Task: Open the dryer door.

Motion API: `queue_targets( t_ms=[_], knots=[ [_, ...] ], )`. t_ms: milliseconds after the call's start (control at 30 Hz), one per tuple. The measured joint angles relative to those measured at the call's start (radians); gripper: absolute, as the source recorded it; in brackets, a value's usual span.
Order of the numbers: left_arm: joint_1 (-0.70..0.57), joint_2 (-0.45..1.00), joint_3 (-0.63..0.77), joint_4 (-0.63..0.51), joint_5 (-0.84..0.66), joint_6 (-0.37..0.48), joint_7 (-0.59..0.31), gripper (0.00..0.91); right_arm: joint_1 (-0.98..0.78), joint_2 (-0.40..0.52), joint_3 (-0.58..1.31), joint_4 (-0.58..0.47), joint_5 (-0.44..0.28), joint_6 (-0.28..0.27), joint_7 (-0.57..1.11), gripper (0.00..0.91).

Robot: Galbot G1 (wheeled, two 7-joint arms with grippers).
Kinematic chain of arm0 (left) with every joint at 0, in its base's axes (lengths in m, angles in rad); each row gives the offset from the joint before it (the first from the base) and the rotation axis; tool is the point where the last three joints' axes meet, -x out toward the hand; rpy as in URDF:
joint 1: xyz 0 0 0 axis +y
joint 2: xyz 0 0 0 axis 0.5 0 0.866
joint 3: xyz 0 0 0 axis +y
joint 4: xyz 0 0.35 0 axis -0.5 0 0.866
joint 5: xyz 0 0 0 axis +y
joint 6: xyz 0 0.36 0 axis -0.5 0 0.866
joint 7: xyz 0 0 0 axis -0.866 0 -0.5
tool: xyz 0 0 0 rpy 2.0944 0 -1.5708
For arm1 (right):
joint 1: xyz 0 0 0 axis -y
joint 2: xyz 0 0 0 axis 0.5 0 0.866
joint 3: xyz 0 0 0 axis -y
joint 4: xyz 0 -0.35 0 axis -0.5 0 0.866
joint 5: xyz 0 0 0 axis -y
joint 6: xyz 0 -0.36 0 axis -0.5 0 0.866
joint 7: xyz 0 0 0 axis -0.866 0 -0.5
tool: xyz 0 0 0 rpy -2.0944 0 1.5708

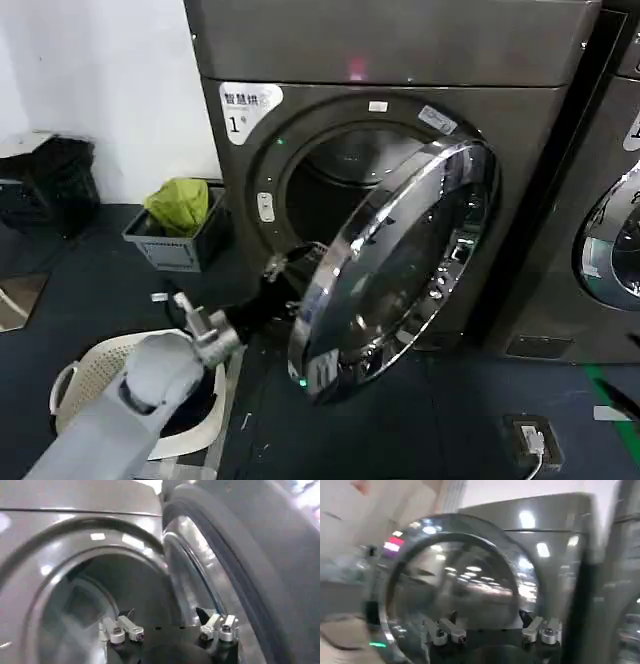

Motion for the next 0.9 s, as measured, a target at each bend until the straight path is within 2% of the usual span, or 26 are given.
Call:
queue_targets(
  t_ms=[167, 367, 533, 733, 900],
  knots=[
    [-0.05, -0.033, 0.087, 0.014, 0.0, -0.002, -0.001, 0.907, -0.006, 0.103, 0.113, -0.03, -0.179, -0.016, 0.232, 0.907],
    [-0.105, -0.083, 0.185, 0.038, 0.002, -0.006, -0.003, 0.907, -0.002, 0.197, 0.23, -0.073, -0.322, -0.043, 0.496, 0.907],
    [-0.143, -0.126, 0.26, 0.062, 0.005, -0.01, -0.005, 0.907, -0.003, 0.237, 0.311, -0.128, -0.393, -0.094, 0.674, 0.907],
    [-0.19, -0.196, 0.354, 0.114, 0.022, -0.029, -0.013, 0.907, -0.02, 0.264, 0.407, -0.198, -0.407, -0.187, 0.872, 0.907],
    [-0.229, -0.257, 0.435, 0.163, 0.039, -0.037, -0.017, 0.907, -0.021, 0.276, 0.463, -0.237, -0.454, -0.229, 1.031, 0.907]
  ],
)
